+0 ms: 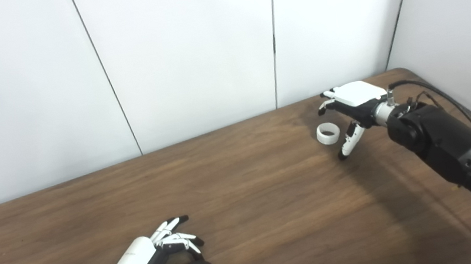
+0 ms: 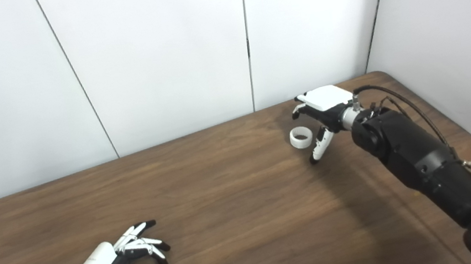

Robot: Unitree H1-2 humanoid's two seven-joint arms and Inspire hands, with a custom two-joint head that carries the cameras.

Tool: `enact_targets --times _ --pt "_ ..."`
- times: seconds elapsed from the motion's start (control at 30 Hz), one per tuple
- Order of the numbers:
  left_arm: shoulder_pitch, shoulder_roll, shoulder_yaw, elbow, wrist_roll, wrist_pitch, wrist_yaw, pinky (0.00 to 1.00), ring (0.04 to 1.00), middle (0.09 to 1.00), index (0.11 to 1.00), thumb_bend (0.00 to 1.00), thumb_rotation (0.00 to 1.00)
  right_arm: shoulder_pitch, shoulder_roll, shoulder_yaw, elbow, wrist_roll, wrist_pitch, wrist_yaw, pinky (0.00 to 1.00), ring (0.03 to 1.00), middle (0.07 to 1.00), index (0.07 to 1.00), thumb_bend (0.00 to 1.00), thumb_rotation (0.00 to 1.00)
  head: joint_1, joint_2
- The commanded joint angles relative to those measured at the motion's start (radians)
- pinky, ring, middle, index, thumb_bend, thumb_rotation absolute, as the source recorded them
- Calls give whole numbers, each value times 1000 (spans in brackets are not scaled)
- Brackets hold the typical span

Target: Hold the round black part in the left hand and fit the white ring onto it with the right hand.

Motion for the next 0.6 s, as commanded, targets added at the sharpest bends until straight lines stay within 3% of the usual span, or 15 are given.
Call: enact_targets --times 0.0,0.57 --pt "-17 10 20 -37 -10 -15 14 1000 974 742 482 524 58 -38 -17 -4 4 -4 -6 -22 1000 1000 990 826 934 318 1 1" --pt "-2 -6 47 -60 1 -15 -10 1000 970 737 482 524 58 -57 -9 12 44 11 -28 -34 1000 1000 975 776 867 357 -2 15"
